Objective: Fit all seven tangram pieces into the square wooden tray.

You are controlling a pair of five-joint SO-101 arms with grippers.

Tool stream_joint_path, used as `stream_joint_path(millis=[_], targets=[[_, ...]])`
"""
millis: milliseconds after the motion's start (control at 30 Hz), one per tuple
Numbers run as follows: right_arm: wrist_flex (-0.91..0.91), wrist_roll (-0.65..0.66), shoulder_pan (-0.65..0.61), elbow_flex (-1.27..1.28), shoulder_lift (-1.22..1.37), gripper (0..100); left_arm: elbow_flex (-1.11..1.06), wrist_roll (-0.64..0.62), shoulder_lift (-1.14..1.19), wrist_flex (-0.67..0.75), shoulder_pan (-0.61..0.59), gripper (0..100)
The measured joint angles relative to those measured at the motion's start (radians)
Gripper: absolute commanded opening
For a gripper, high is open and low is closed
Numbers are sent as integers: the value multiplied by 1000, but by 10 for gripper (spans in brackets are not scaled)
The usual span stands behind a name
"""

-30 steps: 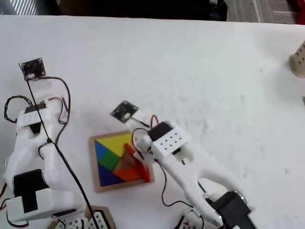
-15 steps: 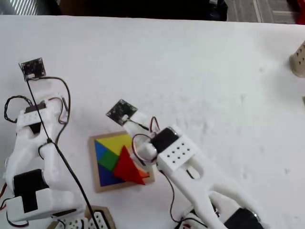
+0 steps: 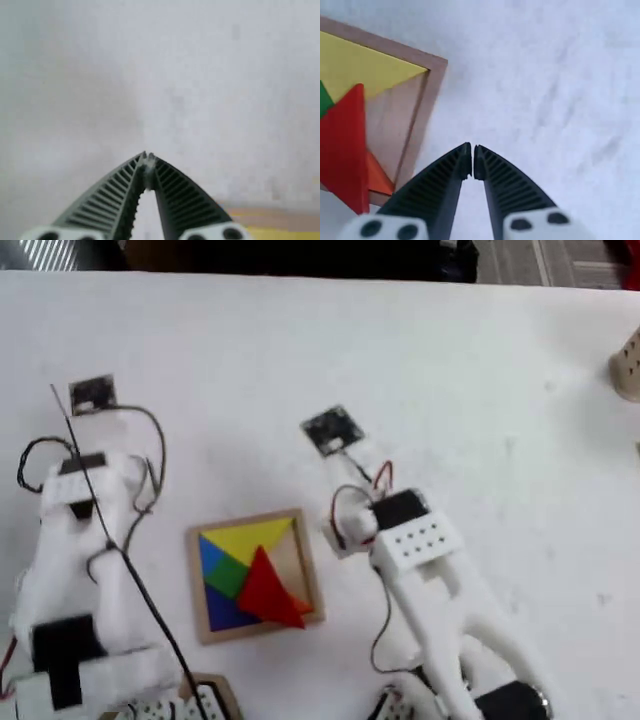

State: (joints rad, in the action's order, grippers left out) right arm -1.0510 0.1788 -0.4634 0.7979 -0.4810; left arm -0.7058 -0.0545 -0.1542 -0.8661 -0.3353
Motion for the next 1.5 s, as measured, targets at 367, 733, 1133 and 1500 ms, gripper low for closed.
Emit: stream_joint_path(millis=[367, 733, 1133, 1500], targets=[[2, -9, 232, -86, 315, 17, -226, 0, -606, -394, 465, 23], [8, -9, 278, -210, 499, 17, -226, 130, -603, -565, 1033, 24], [8, -9, 316, -262, 543, 17, -379, -61, -598, -353, 1068, 24], [8, -11, 315, -262, 543, 17, -379, -100, -453, -315, 862, 24]])
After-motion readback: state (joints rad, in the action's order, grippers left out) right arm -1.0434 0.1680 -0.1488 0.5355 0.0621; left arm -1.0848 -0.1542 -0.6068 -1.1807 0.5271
